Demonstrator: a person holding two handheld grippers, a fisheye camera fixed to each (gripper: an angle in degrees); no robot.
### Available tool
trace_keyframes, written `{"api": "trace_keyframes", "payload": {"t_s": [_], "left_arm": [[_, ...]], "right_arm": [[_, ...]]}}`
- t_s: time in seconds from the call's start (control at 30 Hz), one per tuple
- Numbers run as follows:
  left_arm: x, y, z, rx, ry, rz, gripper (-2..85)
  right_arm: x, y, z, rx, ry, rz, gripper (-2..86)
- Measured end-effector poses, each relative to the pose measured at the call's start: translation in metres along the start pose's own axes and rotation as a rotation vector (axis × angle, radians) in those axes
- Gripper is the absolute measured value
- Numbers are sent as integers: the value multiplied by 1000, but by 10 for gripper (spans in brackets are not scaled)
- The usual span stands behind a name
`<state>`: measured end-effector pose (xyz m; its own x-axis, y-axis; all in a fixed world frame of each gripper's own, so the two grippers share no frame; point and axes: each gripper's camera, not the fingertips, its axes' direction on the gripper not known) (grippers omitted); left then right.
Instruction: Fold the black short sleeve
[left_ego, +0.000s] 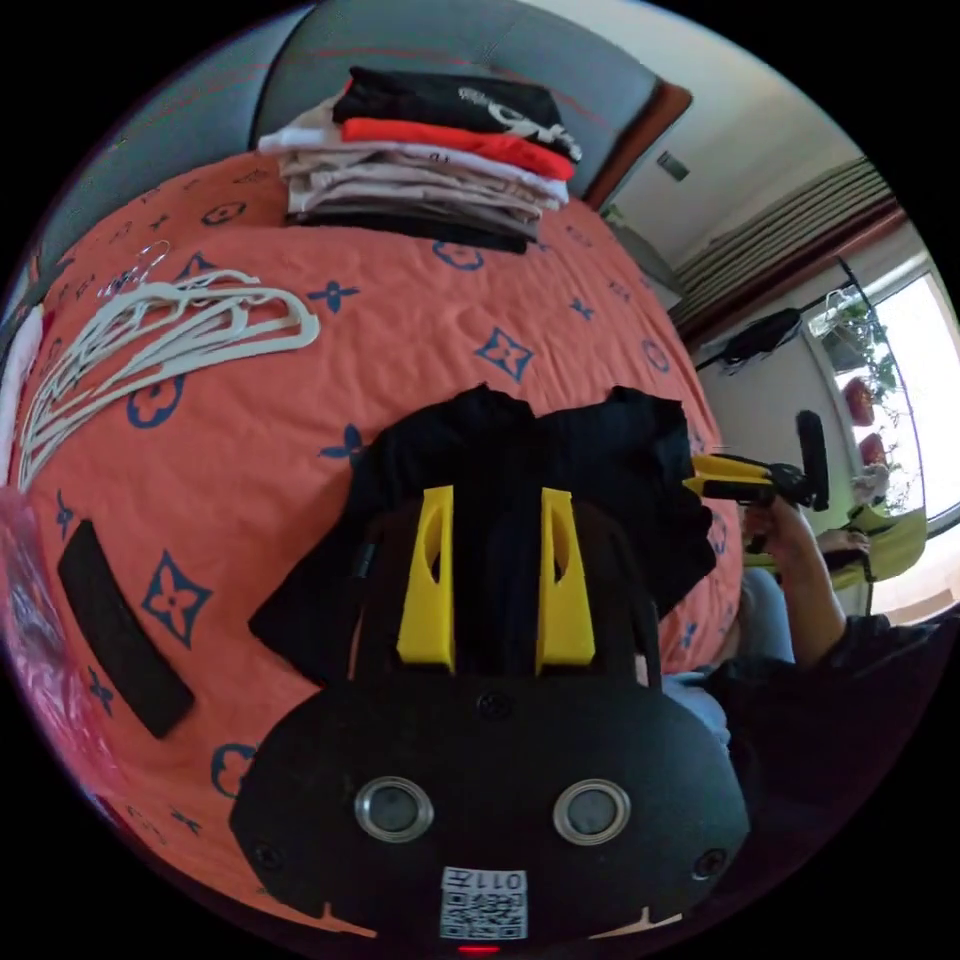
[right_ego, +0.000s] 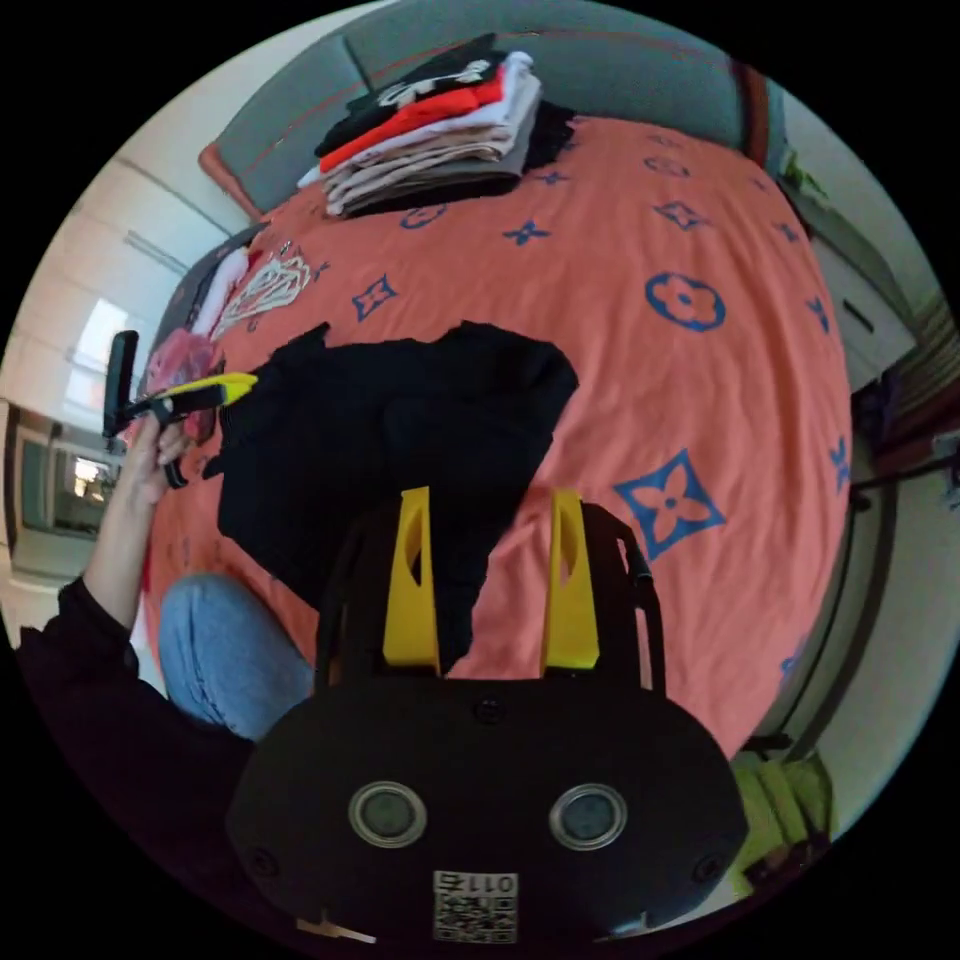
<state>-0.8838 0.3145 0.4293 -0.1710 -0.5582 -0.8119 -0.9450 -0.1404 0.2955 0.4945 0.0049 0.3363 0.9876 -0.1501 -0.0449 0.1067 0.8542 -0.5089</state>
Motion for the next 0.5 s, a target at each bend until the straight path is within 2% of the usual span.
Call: {"api": "trace_keyframes", "payload": {"t_s": [0.07, 0.17, 0.23, 0.3, 0.33, 0.47, 0.5], "left_arm": [[3, -17, 11, -56, 57, -31, 109], [8, -36, 17, -64, 158, -83, 57], [10, -42, 11, -27, 180, -122, 28], [7, -45, -5, 34, 62, -216, 14], [6, -46, -8, 43, 52, -231, 13], [-2, -57, -4, -23, 88, -304, 20], [-6, -58, -6, -3, 149, -332, 21]], "right_arm": [[21, 7, 7, 35, -108, 76, 126], [59, 21, 15, 135, -317, 187, 76], [68, 30, 21, 149, -445, 122, 49], [74, 47, 16, 127, -242, 106, 38], [75, 51, 15, 124, -208, 97, 36], [73, 76, 33, 77, -133, 45, 44], [74, 83, 32, 85, -142, 47, 52]]}}
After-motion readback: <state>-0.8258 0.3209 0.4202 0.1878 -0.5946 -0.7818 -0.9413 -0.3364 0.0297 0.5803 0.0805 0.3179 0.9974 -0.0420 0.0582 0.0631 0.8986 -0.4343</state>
